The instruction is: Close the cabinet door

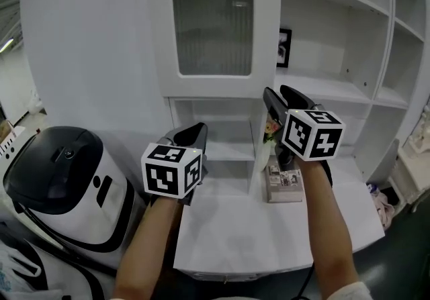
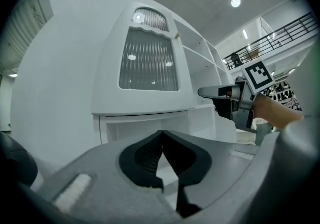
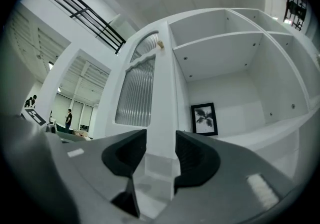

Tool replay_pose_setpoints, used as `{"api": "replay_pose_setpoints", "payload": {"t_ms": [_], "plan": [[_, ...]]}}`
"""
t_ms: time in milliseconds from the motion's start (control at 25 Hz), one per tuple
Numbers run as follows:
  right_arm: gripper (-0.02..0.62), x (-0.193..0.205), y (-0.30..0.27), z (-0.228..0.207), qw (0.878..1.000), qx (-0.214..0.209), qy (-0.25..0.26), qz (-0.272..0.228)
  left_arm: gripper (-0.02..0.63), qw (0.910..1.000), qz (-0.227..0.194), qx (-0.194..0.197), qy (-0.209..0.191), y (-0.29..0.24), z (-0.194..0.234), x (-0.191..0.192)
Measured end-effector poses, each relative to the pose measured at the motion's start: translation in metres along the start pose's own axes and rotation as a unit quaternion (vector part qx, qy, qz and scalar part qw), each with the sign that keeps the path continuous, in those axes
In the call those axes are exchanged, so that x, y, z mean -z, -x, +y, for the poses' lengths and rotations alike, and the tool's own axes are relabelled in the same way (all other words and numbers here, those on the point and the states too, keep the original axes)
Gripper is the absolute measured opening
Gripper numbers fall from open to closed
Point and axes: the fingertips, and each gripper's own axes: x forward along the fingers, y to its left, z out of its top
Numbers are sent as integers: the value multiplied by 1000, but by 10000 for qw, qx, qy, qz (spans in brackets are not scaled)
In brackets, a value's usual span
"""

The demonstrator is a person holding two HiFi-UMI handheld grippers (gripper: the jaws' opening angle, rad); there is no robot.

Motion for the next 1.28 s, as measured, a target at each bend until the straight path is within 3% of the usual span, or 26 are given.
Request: {"api": "replay_pose_setpoints", "payload": {"t_ms": [520, 960, 1280], "plan": [[127, 7, 58, 53, 9994, 304, 82, 127, -2, 9999, -86, 48, 67, 66, 7, 0], [10, 33, 94, 93, 9988, 282, 45, 387, -2, 10000, -6, -86, 3, 107, 14, 14], [5, 40, 106, 103, 9986, 267, -18, 446, -2, 9999, 41, -40, -87, 115, 10, 16]]}}
